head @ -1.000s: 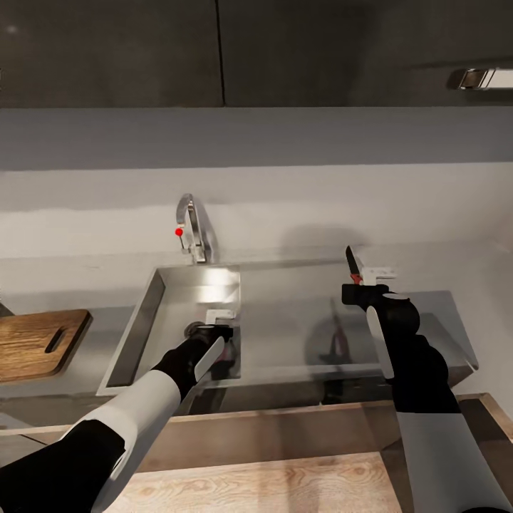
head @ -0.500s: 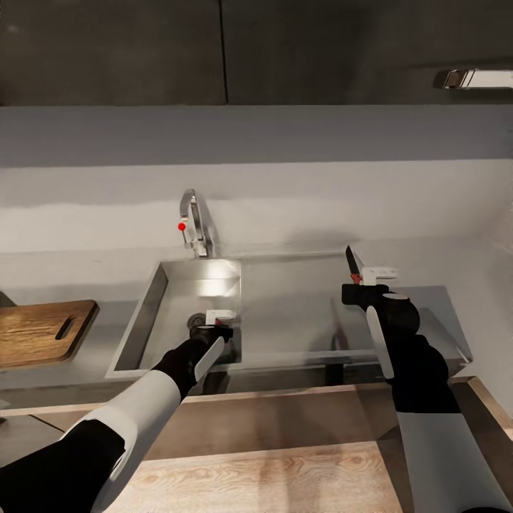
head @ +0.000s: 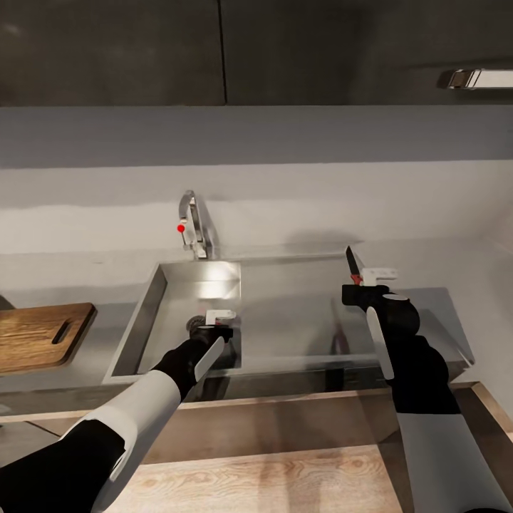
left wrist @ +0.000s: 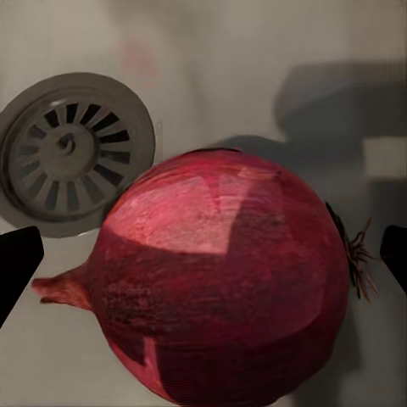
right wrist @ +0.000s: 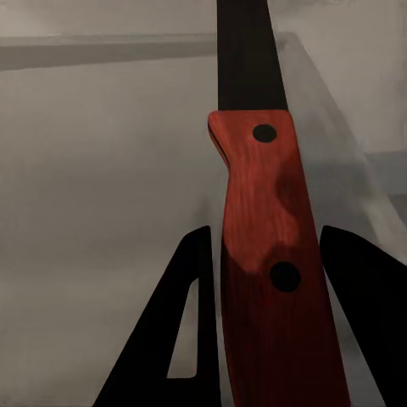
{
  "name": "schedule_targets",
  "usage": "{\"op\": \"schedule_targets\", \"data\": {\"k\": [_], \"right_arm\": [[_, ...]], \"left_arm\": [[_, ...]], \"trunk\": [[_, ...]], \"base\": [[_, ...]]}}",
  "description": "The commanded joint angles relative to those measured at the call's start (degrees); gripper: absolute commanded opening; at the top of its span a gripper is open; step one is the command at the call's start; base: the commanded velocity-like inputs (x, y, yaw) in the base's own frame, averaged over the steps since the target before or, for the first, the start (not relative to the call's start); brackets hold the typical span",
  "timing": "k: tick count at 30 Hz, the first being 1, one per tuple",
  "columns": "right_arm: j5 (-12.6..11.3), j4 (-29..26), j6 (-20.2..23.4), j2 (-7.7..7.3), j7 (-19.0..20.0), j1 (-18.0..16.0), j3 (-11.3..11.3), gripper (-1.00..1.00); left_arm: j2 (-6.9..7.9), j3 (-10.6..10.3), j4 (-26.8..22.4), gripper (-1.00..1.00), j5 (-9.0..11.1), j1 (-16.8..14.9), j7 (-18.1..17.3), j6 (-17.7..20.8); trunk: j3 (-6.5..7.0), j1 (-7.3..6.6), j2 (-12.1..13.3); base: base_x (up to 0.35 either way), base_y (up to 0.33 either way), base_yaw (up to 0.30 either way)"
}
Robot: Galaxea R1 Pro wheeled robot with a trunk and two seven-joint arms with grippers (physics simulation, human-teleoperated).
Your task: In the kitchen, take the Vidalia onion out of the sink, dice it on the chopping board with the paring knife, put the diced onion into the bowl on the countertop, then place both the paring knife and the chopping board into the sink.
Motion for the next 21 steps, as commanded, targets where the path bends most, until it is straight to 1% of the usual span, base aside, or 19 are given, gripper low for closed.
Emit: {"op": "schedule_targets", "data": {"k": [1,18,19,21], "right_arm": [[0.0,-0.1,0.3,-0.03,-0.1,0.0,0.1,-1.0],[0.1,-0.1,0.3,-0.09,-0.1,0.0,0.1,-1.0],[0.1,-0.1,0.3,-0.09,-0.1,0.0,0.1,-1.0],[0.1,-0.1,0.3,-0.07,-0.1,0.0,0.1,-1.0]], "left_arm": [[0.04,-0.5,-0.1,1.0,0.6,-0.1,0.5,0.2],[-0.03,-0.5,-0.1,1.0,0.6,-0.1,0.5,0.2],[-0.03,-0.5,-0.1,-1.0,0.6,-0.1,0.5,0.2],[-0.03,-0.5,-0.1,-1.0,0.6,-0.1,0.5,0.2]], "trunk": [[-0.07,0.01,-0.1],[-0.07,0.01,-0.1],[-0.07,0.01,-0.1],[-0.07,0.01,-0.1]], "base": [[0.012,0.0,0.0],[0.001,0.0,0.0],[0.0,0.0,0.0],[0.0,0.0,0.0]]}}
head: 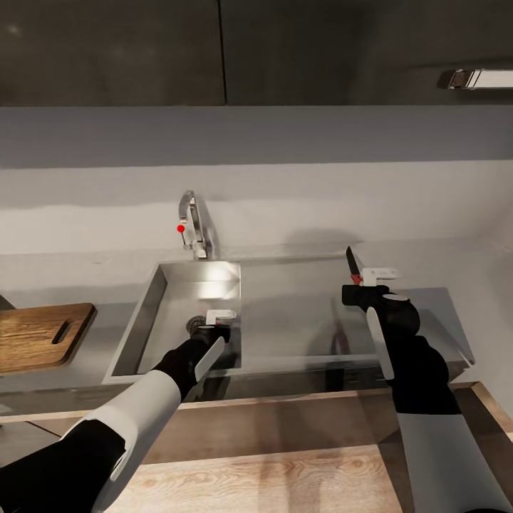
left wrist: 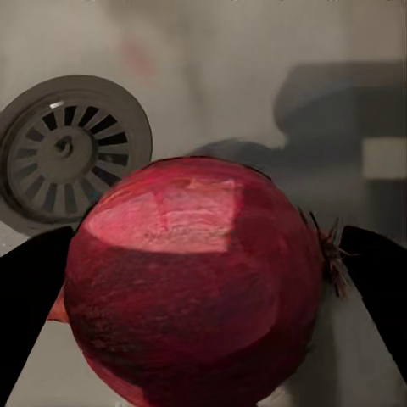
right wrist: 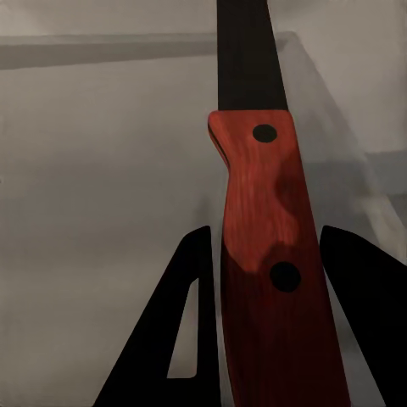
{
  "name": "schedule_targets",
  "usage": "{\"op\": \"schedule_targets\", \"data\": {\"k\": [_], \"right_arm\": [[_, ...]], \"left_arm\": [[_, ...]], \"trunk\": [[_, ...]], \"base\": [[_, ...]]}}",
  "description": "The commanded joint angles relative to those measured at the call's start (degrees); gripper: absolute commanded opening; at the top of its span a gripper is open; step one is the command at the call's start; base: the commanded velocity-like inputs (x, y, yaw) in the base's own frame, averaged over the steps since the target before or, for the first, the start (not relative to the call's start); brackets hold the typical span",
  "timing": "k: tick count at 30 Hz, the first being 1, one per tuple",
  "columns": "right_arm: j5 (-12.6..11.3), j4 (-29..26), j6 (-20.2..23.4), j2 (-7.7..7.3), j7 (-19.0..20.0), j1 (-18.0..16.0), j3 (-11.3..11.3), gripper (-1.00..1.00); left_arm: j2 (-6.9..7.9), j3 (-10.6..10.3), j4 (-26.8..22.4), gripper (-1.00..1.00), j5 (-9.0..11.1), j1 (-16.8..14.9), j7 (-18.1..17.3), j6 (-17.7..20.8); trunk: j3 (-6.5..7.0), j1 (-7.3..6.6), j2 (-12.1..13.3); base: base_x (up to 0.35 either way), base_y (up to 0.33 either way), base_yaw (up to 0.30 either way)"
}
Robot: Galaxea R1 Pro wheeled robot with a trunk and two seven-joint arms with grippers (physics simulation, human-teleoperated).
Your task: In the kitchen, take the Vidalia onion out of the sink, dice it on the chopping board with the paring knife, put the diced onion into the bowl on the countertop, then place both the paring knife and the chopping board into the sink.
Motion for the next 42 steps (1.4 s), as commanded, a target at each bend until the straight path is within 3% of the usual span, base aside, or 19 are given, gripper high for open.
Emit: {"op": "schedule_targets", "data": {"k": [1,21,33,42], "right_arm": [[0.0,-0.1,0.3,0.01,-0.1,0.0,0.0,-1.0],[-0.1,-0.1,0.4,0.05,-0.1,0.0,0.1,-1.0],[-0.1,-0.1,0.4,0.05,-0.1,0.0,0.1,-1.0],[-0.1,-0.1,0.4,0.05,-0.1,0.0,0.1,-1.0]], "left_arm": [[0.03,-0.4,-0.1,-1.0,0.6,0.0,0.5,0.3],[0.11,-0.4,-0.8,-1.0,0.6,0.0,0.8,0.3],[0.95,-0.2,-12.8,-1.0,0.6,0.0,1.1,1.6],[1.12,-0.3,-14.8,-1.0,0.6,0.0,1.1,1.9]], "trunk": [[-0.07,0.01,-0.1],[1.19,0.01,-0.1],[2.29,0.01,-0.1],[3.12,0.01,-0.1]], "base": [[0.0,0.0,0.0],[0.0,0.0,0.0],[0.0,0.0,0.0],[-0.182,0.145,0.0]]}}
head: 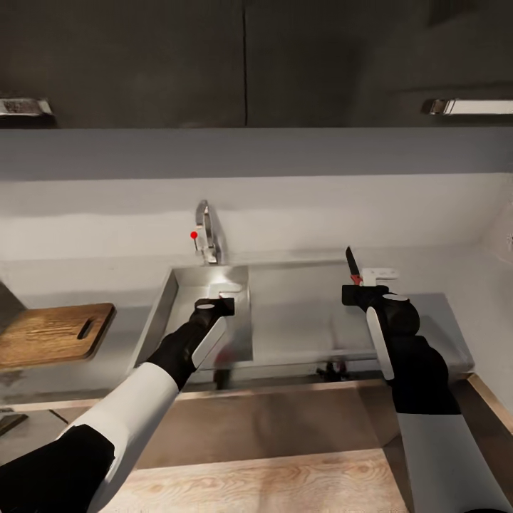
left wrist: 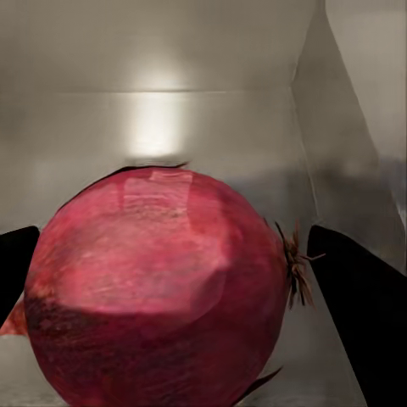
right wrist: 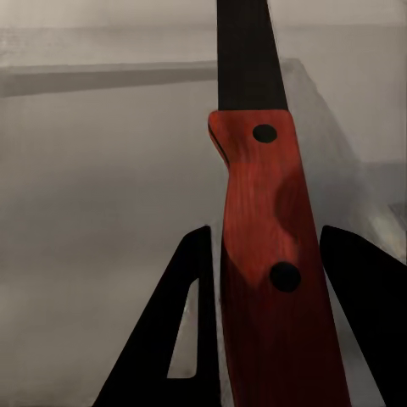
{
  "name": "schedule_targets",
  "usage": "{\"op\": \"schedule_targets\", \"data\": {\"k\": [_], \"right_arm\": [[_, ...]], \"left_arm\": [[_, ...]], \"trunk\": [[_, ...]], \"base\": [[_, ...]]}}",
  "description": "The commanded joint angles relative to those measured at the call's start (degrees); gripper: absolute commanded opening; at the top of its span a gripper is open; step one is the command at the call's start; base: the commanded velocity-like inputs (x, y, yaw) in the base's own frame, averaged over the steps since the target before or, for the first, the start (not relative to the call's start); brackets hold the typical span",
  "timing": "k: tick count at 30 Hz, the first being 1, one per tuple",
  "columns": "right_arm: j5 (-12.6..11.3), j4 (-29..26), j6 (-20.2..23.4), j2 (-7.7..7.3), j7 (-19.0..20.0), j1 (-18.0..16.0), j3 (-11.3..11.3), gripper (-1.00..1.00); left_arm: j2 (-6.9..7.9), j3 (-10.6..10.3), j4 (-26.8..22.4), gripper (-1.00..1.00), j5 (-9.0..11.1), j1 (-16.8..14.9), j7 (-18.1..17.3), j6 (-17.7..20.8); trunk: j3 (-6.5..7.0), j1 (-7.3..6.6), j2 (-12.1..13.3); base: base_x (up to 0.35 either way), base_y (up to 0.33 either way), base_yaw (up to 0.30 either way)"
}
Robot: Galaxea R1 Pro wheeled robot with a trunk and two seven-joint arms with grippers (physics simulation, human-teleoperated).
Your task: In the kitchen, take the Vidalia onion out of the sink, dice it on the chopping board with the paring knife, put the diced onion into the bowl on the countertop, then place both the paring knife and the chopping board into the sink.
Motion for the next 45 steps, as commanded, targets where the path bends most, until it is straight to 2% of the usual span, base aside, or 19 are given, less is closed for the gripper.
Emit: {"op": "schedule_targets", "data": {"k": [1,9,18,24,30,45], "right_arm": [[0.0,-0.1,0.3,-0.01,-0.1,-0.1,0.0,-1.0],[0.0,-0.1,0.3,-0.01,-0.1,-0.1,0.0,-1.0],[0.0,-0.1,0.3,-0.01,-0.1,-0.1,0.0,-1.0],[0.0,-0.1,0.3,-0.01,-0.1,-0.1,0.0,-1.0],[0.0,-0.1,0.3,-0.01,-0.1,-0.1,0.0,-1.0],[0.0,-0.1,0.3,-0.01,-0.1,-0.1,0.0,-1.0]], "left_arm": [[0.05,-0.2,-0.1,-1.0,0.6,-0.1,0.5,0.1],[0.05,-0.2,-0.1,-1.0,0.6,-0.1,0.5,0.2],[0.05,-0.2,-1.4,-1.0,0.6,-0.1,0.5,0.3],[0.1,-0.2,-2.8,-1.0,0.6,-0.1,0.5,4.8],[0.14,-0.2,-3.9,-1.0,0.5,1.8,0.4,5.3],[0.14,-0.2,-4.1,-1.0,0.5,2.1,0.5,5.3]], "trunk": [[0.02,-0.01,-0.1],[0.75,-0.01,-0.1],[1.57,-0.01,-0.1],[2.1,-0.01,-0.1],[2.19,-0.01,-0.1],[2.19,-0.01,-0.1]], "base": [[-0.26,0.212,0.0],[-0.235,0.235,0.0],[-0.012,0.309,0.0],[0.058,0.317,0.0],[0.003,0.317,0.0],[-0.05,0.317,0.0]]}}
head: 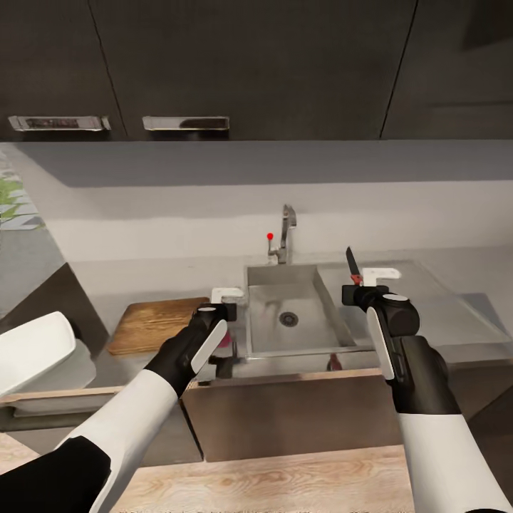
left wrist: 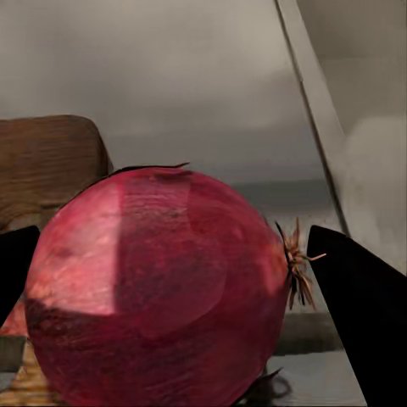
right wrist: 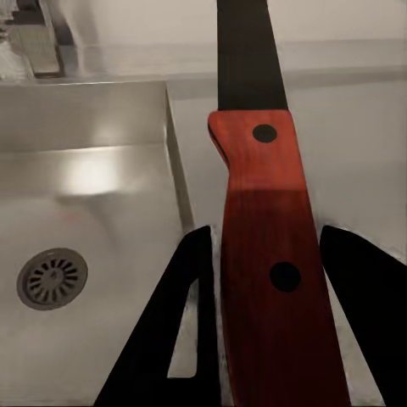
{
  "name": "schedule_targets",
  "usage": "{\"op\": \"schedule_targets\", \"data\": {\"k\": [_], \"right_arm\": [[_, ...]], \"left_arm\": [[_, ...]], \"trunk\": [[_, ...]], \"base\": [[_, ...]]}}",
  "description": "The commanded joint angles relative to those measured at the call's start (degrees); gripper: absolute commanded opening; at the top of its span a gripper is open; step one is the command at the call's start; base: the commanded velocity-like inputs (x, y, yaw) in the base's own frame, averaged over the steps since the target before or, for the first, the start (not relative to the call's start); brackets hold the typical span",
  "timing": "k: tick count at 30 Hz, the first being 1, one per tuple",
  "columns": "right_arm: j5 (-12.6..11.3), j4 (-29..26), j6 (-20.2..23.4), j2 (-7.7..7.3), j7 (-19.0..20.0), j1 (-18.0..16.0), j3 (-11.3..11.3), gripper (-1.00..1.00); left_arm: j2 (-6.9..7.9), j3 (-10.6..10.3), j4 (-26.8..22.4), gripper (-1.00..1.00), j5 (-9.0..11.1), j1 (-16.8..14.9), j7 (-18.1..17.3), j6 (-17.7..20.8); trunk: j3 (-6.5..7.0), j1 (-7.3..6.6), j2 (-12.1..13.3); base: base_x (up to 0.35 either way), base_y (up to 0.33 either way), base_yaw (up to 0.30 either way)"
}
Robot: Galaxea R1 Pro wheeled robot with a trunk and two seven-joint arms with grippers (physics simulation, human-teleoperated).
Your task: In the kitchen, take the Vidalia onion out of the sink, dice it on the chopping board with the paring knife, put the diced onion into the bowl on the countertop, then place both the paring knife and the chopping board into the sink.
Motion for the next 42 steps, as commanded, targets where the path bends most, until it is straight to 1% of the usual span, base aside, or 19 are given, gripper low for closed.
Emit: {"op": "schedule_targets", "data": {"k": [1,8,17,30,42], "right_arm": [[0.0,-0.1,0.3,-0.01,-0.1,-0.1,0.1,-1.0],[0.0,-0.1,0.3,-0.01,-0.1,-0.1,0.1,-1.0],[0.0,-0.1,0.3,-0.01,-0.1,-0.1,0.1,-1.0],[0.0,-0.1,0.3,-0.01,-0.1,-0.1,0.1,-1.0],[0.0,-0.1,0.3,-0.01,-0.1,-0.1,0.0,-1.0]], "left_arm": [[0.05,-0.2,-0.1,-1.0,0.6,-0.1,0.6,0.1],[0.05,-0.2,0.0,-1.0,0.6,-0.1,0.5,0.1],[0.05,-0.2,0.0,-1.0,0.6,-0.1,0.5,0.1],[0.13,-0.2,0.1,-1.0,0.6,0.0,0.5,0.1],[0.13,-0.2,0.2,-1.0,0.6,0.2,0.5,0.1]], "trunk": [[-0.08,0.0,-0.1],[-0.08,0.0,-0.1],[-0.08,0.0,-0.1],[-0.08,0.0,-0.1],[-0.08,0.0,-0.1]], "base": [[-0.09,0.317,0.0],[-0.062,0.287,0.0],[0.009,0.077,0.0],[0.016,0.275,0.0],[0.0,0.02,0.0]]}}
